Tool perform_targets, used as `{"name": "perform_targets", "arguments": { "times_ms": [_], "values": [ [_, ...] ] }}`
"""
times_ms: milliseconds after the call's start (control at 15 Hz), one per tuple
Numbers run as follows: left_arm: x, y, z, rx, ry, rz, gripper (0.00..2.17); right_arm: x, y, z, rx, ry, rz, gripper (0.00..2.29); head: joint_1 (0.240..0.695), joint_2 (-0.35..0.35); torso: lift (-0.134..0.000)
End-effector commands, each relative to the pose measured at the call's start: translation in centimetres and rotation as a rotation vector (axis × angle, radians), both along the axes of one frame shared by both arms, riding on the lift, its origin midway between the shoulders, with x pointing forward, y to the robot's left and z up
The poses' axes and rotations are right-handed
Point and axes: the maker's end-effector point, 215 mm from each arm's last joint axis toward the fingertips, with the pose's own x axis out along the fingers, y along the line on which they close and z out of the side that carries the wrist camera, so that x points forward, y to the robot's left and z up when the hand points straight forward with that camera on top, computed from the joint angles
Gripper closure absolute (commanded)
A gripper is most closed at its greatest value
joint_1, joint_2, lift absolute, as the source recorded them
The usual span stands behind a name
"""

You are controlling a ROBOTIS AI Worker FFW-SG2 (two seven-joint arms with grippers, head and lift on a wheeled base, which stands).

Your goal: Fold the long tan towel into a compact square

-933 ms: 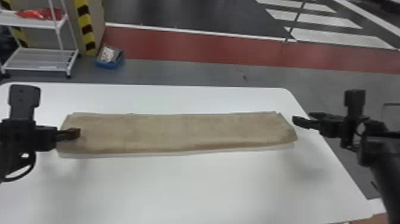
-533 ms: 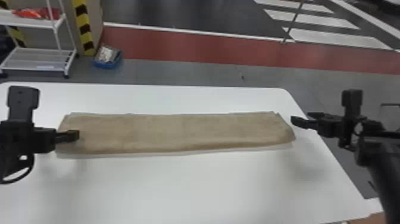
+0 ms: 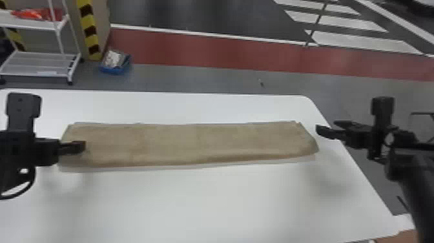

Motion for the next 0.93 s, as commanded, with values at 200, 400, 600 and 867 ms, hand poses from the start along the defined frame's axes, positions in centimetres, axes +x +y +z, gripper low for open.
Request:
{"name": "perform_targets", "arguments": {
  "times_ms": [200,400,600,867],
  "values": [
    [0.16,-0.28,0.17,0.001,-0.003,-0.005,0.32,0.10,0.12,0.09,-0.012,-0.017,0.009,0.22,0.695,-0.229,-0.124],
    [0.16,-0.32,0.17,0.000,-0.003,-0.005,0.32,0.14,0.10,0.16,-0.014,-0.020,0.009,0.22,0.695,-0.230,-0.124],
    [0.15,-0.35,0.15,0.002,-0.002,-0.007,0.32,0.16,0.32,0.05,-0.016,-0.016,0.015,0.22,0.695,-0.229,-0.124],
    [0.23,-0.39,0.26,-0.003,-0.004,-0.007,0.32,0.19,0.31,0.08,-0.014,-0.016,0.014,0.22,0.695,-0.229,-0.124]
  ]
}}
